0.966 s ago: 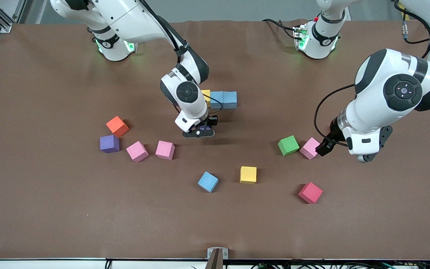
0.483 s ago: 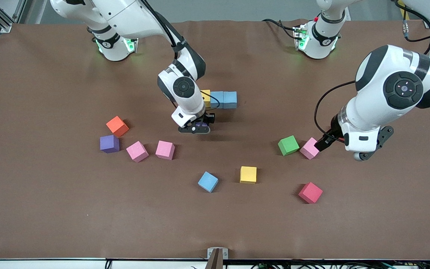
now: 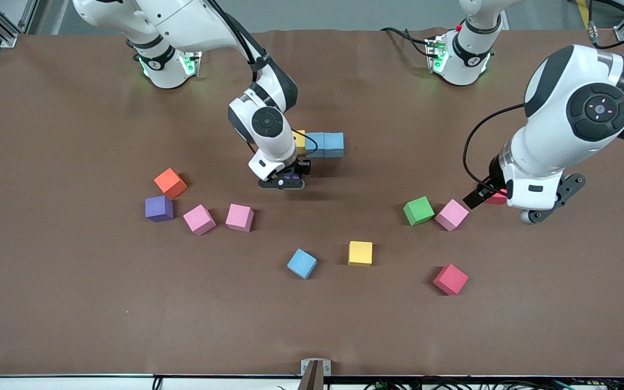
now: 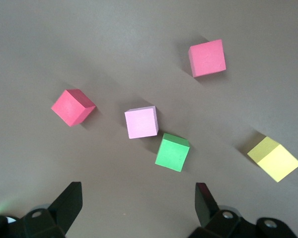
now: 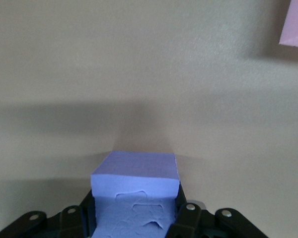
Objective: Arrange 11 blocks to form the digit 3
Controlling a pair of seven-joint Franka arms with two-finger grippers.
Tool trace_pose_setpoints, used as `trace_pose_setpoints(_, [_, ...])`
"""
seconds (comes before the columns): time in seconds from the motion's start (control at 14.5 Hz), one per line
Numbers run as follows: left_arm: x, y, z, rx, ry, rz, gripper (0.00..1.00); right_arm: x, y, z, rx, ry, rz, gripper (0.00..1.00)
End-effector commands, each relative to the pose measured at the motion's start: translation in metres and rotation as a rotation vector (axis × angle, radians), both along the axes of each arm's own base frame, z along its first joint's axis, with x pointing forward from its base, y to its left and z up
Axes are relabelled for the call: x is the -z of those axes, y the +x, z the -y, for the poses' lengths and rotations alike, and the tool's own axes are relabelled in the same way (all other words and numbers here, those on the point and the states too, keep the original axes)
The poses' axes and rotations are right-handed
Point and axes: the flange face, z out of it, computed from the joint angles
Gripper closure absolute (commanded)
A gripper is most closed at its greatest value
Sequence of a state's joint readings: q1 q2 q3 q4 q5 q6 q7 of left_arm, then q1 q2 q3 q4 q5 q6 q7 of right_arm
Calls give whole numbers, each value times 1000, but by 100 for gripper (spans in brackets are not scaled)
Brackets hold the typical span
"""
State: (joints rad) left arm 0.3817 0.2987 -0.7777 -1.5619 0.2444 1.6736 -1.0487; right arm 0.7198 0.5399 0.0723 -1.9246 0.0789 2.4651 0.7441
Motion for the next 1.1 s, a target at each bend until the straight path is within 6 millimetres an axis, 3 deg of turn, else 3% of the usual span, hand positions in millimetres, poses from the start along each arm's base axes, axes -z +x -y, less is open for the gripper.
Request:
trace_pose_setpoints(0.0, [-23,-11,-3,34,33,13,0,5,-27,0,-7,-31,-15,97])
trace_pose_setpoints(0.55, [-55,-21,-3,60,55,9,0,12,-34,2,-14,-31,-11,97])
trace_pose_setpoints(0.69, [-53,-19,-6,90,50,3,0,17,-36,5,-23,-31,4,97])
trace_pose_setpoints(1.03, [-50,-23,15,136,43,-2,0,19,-38,7,-26,-35,1,97])
